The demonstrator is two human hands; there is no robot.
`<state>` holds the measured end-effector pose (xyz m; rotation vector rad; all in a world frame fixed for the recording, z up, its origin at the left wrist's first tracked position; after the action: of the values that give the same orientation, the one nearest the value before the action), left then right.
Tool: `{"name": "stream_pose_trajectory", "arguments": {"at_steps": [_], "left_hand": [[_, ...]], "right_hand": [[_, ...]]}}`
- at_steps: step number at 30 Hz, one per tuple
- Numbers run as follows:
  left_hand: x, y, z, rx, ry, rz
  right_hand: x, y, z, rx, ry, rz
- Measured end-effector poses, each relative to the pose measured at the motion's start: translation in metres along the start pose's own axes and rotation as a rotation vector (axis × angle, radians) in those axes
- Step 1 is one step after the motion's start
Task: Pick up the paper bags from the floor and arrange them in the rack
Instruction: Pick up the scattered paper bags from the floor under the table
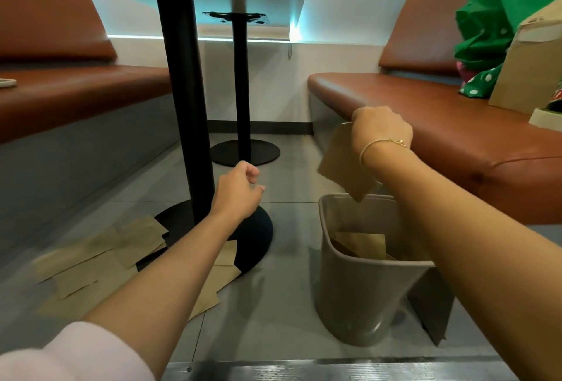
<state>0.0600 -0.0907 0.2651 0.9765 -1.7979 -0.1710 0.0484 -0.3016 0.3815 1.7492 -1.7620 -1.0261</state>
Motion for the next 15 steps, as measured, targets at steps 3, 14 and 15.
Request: {"name": "stream_pose_trajectory", "arguments": {"at_steps": [3, 14, 15], "left_hand": [[-0.016, -0.003, 0.002, -0.047, 0.014, -0.068], [-0.101, 0.008, 0.012, -0.098, 0.157, -0.193], [-0.111, 0.010, 0.014, -0.108, 0.175, -0.212]], "right_hand": [[0.008, -0.010, 0.005, -0.067, -0.038, 0.091], [-0.047, -0.084, 0.055, -0.288, 0.109, 0.064], [-0.056, -0.092, 0.062, -0.317, 0.138, 0.049]]}}
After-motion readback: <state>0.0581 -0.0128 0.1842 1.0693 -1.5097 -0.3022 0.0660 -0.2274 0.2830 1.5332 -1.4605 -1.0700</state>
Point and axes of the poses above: each hand's wrist, its own z-axis away from the middle knuckle, its own y-axis out of the back of the hand, x = y × z, the point moved 5 cm from there along -z, towards the middle knuckle, and after that the axes turned 11 degrees about x, right-handed, at the moved point
